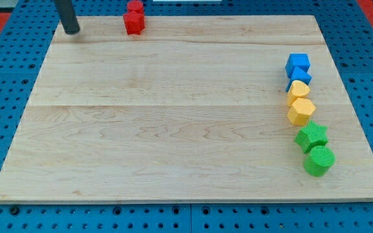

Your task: Push the red star above the blue cube

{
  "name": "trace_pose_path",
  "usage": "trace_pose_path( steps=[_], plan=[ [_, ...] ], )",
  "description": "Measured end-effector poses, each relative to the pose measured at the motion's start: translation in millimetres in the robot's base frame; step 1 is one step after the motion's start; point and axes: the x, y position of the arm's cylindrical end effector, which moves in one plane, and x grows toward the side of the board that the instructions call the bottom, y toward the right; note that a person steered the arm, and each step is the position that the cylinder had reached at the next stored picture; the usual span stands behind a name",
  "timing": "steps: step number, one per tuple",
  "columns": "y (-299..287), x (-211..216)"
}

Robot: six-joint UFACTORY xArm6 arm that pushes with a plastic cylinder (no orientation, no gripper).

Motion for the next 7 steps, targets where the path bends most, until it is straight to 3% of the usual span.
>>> trace_pose_path(
  steps=[2, 4, 7],
  plan=[
    [5, -18],
    [140, -4],
    [271, 5]
  ],
)
